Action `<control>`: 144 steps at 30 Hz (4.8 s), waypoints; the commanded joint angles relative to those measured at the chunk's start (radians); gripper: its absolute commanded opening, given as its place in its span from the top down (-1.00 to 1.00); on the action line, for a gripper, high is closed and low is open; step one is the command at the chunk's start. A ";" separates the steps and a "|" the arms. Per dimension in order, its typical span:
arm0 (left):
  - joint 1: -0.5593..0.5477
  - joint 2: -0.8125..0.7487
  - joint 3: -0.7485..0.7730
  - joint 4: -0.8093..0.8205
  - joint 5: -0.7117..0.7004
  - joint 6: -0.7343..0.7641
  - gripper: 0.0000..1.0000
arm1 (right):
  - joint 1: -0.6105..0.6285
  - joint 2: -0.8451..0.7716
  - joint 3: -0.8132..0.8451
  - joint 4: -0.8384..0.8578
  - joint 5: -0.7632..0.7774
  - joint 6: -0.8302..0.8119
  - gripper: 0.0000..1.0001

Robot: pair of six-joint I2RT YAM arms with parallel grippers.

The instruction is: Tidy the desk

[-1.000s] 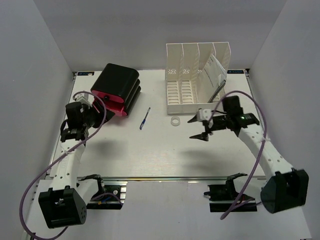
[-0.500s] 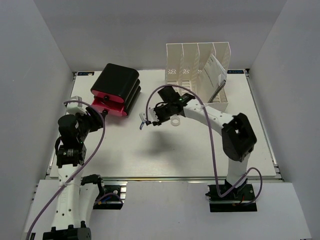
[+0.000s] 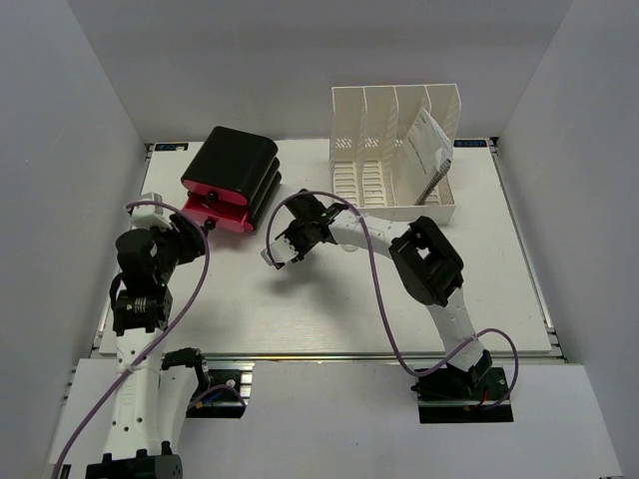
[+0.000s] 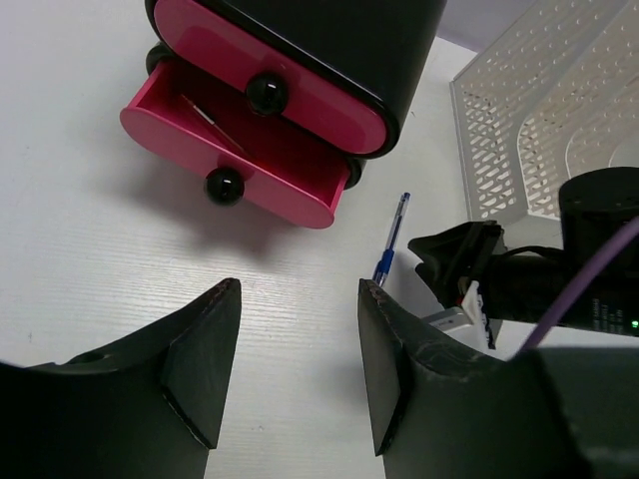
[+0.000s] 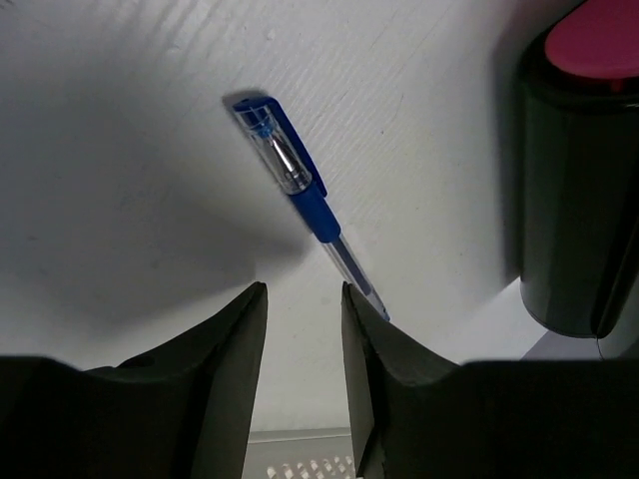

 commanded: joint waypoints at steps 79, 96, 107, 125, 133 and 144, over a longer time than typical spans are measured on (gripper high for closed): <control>0.007 -0.092 0.017 -0.022 -0.166 -0.020 -0.19 | 0.107 -0.070 -0.131 -0.446 -0.152 0.211 0.88; 0.016 -0.186 0.023 -0.073 -0.421 -0.102 -0.12 | 0.114 0.042 0.586 -0.181 -0.178 0.973 1.00; 0.016 -0.187 0.026 -0.073 -0.419 -0.102 -0.12 | 0.132 0.097 0.582 0.296 -0.139 1.279 1.00; 0.016 -0.190 0.023 -0.071 -0.412 -0.099 -0.11 | 0.157 0.212 0.497 0.640 0.001 1.097 1.00; 0.016 -0.187 0.023 -0.068 -0.410 -0.099 -0.11 | 0.146 0.220 0.474 0.634 0.015 1.067 1.00; 0.016 -0.187 0.025 -0.068 -0.407 -0.097 -0.10 | 0.141 0.226 0.434 0.593 0.004 1.031 0.88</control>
